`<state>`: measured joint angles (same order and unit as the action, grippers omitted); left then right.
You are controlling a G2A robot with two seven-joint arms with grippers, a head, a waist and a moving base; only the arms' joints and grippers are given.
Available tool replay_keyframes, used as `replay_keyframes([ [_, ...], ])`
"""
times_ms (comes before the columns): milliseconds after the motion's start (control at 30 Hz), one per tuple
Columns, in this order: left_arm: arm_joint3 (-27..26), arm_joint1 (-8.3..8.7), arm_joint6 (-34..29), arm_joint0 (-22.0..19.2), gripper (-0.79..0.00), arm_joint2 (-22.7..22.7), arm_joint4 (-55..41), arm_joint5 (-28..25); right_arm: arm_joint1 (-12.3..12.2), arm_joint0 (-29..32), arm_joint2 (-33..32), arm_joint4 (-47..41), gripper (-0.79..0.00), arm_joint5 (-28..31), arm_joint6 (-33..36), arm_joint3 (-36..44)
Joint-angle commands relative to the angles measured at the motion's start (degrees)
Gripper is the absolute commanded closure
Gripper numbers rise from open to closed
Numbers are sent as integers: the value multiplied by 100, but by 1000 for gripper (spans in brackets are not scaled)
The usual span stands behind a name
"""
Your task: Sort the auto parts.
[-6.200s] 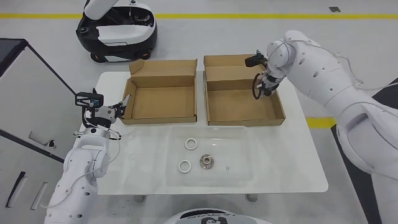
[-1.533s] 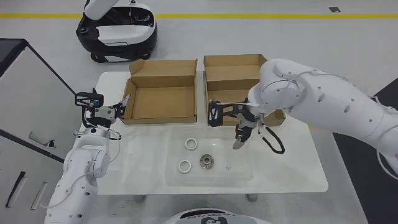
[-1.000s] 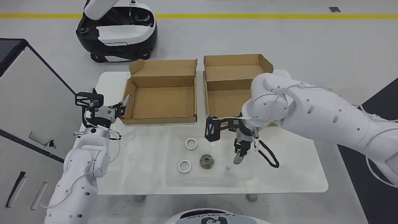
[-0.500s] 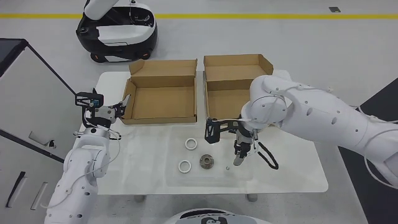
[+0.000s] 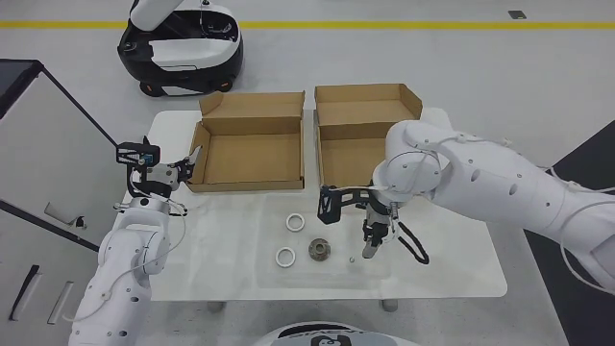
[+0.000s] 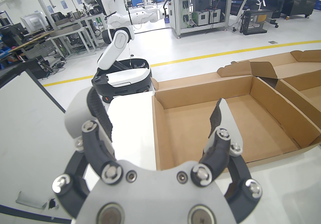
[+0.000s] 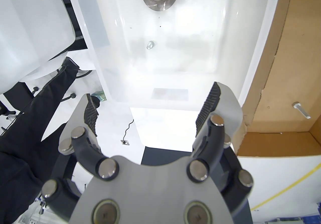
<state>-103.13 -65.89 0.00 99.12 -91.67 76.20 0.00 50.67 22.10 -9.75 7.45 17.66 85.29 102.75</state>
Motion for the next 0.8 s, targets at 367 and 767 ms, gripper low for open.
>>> replay_keyframes([
  [367,0,0,0,0,-785,0,0,0,102,277,-33,697,-785,-68,-292,148],
  [767,0,0,0,0,-785,0,0,0,407,597,1,1003,-785,260,-248,-197],
])
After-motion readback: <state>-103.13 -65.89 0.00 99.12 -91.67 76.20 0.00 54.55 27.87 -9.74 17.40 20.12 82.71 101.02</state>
